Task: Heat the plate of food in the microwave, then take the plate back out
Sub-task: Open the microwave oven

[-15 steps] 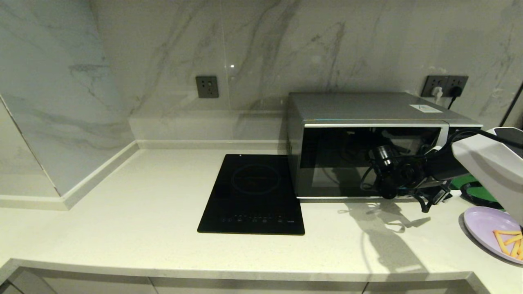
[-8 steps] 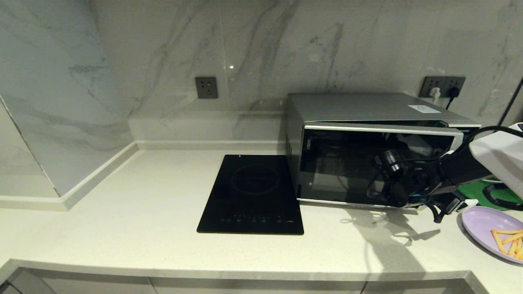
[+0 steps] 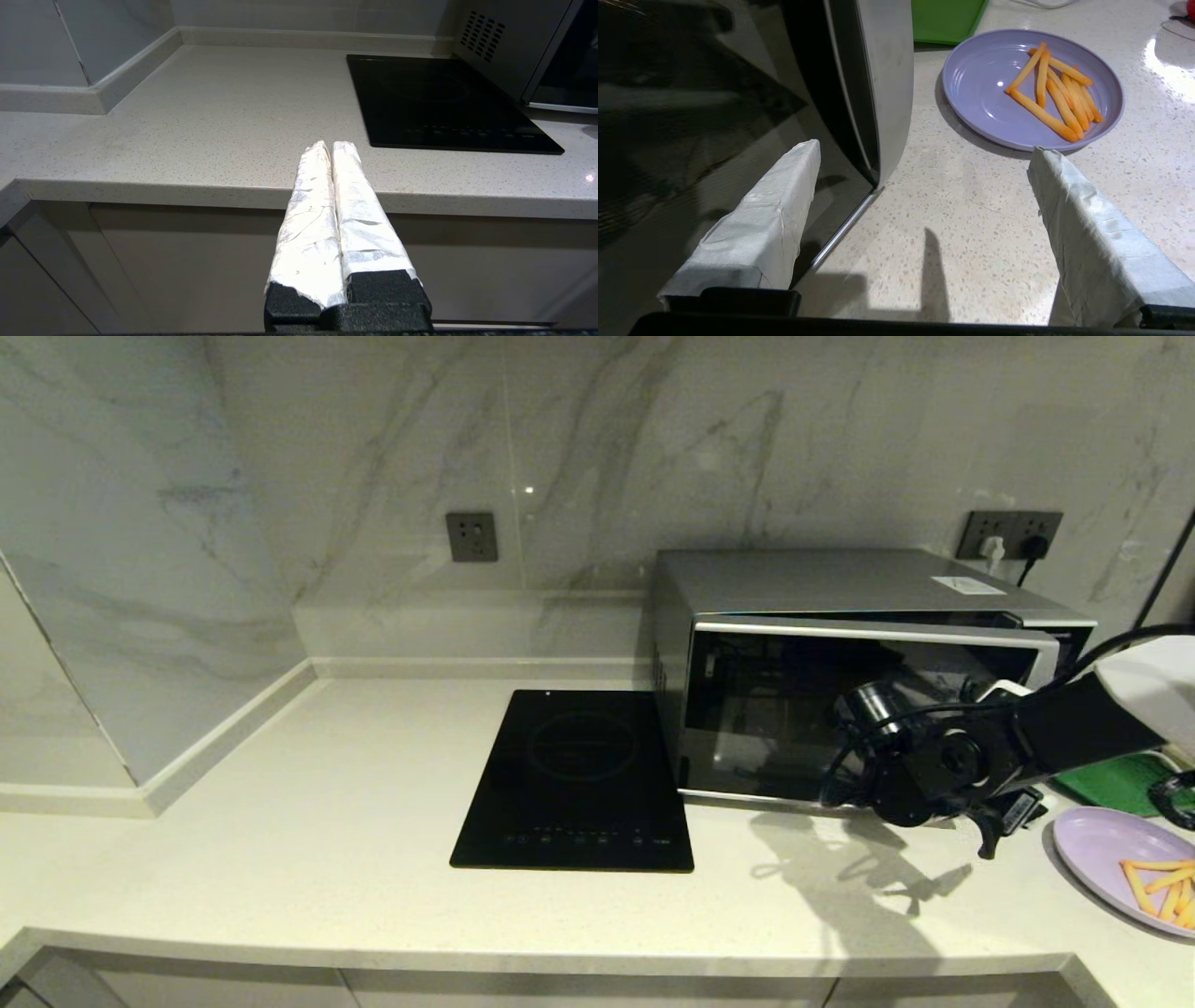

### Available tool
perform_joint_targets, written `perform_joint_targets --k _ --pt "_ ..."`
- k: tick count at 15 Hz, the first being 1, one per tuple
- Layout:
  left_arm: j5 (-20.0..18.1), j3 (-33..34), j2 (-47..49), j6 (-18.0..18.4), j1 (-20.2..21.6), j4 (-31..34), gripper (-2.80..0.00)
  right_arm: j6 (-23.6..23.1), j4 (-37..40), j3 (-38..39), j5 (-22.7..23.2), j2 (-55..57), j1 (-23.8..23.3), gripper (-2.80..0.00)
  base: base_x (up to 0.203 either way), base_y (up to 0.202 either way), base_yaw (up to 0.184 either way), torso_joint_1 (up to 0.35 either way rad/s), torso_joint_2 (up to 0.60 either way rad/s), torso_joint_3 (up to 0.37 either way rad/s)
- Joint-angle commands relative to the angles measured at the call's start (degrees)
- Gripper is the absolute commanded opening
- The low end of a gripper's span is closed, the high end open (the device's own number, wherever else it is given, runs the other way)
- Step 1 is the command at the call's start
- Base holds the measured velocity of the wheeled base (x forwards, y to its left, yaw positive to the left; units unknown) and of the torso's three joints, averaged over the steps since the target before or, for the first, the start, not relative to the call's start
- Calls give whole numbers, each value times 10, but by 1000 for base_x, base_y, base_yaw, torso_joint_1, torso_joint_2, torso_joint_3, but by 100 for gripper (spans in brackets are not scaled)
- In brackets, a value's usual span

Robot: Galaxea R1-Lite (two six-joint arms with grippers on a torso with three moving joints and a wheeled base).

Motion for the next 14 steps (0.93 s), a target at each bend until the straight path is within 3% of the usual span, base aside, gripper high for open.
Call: perform_joint_targets --k 1,6,8,10,14 --pt "0 0 0 0 0 0 -280 -8 1 12 -2 -57 12 -280 0 0 0 0 0 0" --pt "0 0 0 0 0 0 -280 -35 2 -7 0 -128 5 -280 0 0 0 0 0 0" --pt "0 0 0 0 0 0 -280 -48 9 -48 36 -156 -30 -280 0 0 0 0 0 0" --pt "0 0 0 0 0 0 -280 -94 49 -60 150 -187 -65 -280 0 0 0 0 0 0" --pt "0 0 0 0 0 0 -280 -224 130 -81 442 -243 -164 -280 0 0 0 0 0 0"
